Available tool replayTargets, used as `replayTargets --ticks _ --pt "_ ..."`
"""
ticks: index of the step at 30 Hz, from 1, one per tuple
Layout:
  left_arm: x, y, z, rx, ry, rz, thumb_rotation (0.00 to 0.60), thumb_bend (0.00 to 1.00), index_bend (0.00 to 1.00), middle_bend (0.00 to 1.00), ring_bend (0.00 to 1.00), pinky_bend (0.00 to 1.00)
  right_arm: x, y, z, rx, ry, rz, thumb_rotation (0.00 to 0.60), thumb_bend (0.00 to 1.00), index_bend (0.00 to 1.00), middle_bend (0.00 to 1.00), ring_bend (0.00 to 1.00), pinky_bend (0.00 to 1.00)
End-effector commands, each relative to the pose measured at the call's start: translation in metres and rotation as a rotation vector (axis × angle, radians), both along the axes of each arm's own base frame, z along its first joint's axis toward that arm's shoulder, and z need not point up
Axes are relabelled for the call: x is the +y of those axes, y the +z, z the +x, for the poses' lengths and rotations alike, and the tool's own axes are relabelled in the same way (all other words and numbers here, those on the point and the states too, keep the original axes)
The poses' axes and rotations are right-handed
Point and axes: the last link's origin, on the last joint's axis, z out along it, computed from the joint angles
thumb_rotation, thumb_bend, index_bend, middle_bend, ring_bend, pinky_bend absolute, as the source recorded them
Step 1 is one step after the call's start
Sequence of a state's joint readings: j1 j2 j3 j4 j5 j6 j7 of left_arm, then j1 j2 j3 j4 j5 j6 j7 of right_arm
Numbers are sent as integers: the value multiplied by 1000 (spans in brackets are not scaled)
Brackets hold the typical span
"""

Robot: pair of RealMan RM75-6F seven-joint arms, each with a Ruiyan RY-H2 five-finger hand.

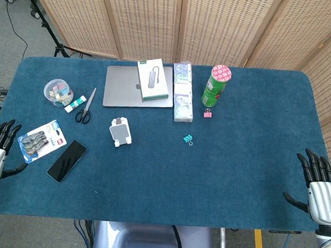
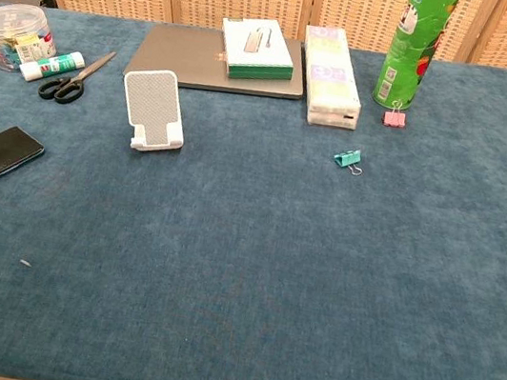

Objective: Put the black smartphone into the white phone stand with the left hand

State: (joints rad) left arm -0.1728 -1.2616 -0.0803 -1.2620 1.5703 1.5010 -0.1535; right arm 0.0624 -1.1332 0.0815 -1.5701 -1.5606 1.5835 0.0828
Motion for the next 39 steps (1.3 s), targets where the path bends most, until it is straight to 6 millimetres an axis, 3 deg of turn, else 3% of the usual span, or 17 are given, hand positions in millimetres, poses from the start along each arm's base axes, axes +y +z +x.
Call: replayTargets --ticks 1,5,10,19,30,39 --pt "24 -16 -15 -31 45 -45 600 0 0 0 0 0 0 1 0 -7 -1 1 600 0 0 0 0 0" --pt "41 -31 -31 -33 140 -66 600 0 0 0 0 0 -1 3 -1 -17 -5 4 600 0 0 0 0 0" --pt "51 -50 -36 -5 191 -117 600 0 0 0 0 0 -1 4 -1 -27 -8 6 600 0 0 0 0 0" --pt "53 -60 -40 10 217 -137 600 0 0 0 0 0 -2 6 -1 -41 -8 6 600 0 0 0 0 0" --pt "52 -79 -44 171 191 -128 600 0 0 0 0 0 -2 10 -1 -54 -6 0 600 0 0 0 0 0" --pt "55 -95 -33 211 154 -140 600 0 0 0 0 0 -1 11 0 -65 0 4 600 0 0 0 0 0"
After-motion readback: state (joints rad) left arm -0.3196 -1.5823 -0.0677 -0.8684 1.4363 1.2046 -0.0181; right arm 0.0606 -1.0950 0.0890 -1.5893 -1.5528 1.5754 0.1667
